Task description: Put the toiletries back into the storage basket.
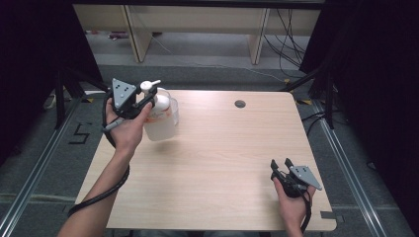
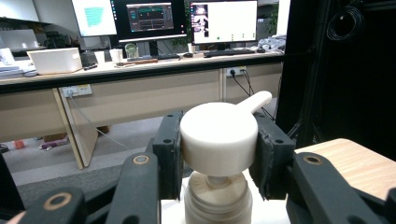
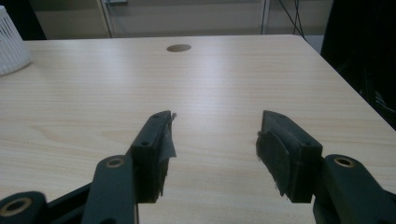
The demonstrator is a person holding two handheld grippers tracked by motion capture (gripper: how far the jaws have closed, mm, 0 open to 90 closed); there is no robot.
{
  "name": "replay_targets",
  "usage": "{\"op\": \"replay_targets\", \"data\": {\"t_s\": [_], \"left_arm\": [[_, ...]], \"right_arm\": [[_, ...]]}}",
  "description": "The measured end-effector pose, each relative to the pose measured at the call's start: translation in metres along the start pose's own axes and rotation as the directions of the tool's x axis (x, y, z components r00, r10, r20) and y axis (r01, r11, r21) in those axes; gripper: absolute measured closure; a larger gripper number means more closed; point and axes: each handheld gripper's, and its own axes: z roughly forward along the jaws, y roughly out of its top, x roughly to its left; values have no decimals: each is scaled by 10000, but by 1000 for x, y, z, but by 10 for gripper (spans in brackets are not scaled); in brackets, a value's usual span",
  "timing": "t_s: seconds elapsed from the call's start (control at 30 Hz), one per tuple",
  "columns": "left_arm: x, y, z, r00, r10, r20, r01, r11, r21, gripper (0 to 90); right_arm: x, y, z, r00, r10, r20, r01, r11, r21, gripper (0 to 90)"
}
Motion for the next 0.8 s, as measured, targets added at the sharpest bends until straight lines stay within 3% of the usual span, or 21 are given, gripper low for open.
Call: {"op": "replay_targets", "data": {"t_s": [0.8], "left_arm": [[12,4,12,9996,42,-279,-49,9997,-249,586]], "right_arm": [[0,0,0,10000,-71,51,71,10000,57,449]]}}
